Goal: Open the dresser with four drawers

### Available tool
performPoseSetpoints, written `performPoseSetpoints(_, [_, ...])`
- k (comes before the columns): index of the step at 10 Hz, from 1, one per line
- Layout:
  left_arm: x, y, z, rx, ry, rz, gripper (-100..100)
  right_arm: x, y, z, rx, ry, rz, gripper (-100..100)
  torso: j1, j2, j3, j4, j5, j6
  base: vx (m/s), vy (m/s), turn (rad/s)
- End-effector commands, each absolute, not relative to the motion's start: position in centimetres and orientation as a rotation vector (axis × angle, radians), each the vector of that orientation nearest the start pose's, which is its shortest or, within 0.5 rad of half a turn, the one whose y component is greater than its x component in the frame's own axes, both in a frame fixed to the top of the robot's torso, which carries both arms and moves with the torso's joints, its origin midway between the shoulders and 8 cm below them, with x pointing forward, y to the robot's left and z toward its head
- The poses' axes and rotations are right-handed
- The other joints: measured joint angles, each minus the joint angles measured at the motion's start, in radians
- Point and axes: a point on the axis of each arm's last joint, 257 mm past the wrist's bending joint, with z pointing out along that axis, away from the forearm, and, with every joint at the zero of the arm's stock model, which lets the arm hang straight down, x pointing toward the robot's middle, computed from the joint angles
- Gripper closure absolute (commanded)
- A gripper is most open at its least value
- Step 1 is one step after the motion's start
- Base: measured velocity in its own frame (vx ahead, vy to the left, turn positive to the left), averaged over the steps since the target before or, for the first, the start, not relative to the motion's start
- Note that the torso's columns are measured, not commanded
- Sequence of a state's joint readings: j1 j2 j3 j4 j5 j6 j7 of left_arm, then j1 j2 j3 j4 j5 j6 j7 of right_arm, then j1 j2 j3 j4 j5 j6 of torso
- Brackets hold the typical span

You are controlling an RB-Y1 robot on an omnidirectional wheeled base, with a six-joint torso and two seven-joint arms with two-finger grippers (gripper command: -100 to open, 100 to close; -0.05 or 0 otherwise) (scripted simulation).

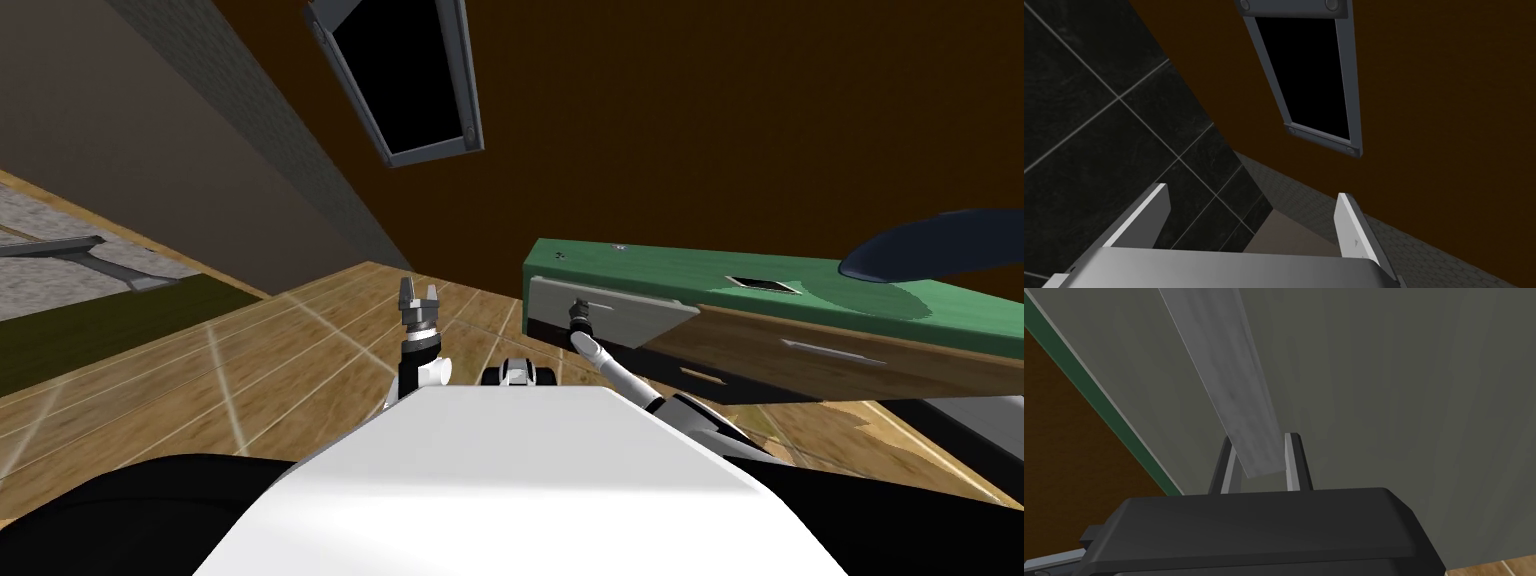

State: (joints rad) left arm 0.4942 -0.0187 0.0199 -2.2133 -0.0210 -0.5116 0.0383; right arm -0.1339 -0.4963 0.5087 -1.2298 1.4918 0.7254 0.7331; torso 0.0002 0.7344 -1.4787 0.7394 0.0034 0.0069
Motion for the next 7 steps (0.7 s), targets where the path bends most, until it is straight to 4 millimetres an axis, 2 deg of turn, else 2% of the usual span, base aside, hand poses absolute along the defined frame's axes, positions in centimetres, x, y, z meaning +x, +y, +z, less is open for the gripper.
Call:
performPoseSetpoints(1, [35.4,28.8,-0.1,-0.712,0.629,-1.295,0,51.6,-35.4,-29.4,-0.904,1.482,-1.232,100,-0.001,0.001,0.001,0.0,0.0,0.002,0.11,0.121,-0.289])
performPoseSetpoints(7, [35.4,28.8,-0.1,-0.712,0.629,-1.295,0,48.6,-31.5,-29.0,-1.012,1.381,-1.104,100,-0.005,0.009,0.006,0.003,-0.001,0.001,0.081,0.102,-0.314])
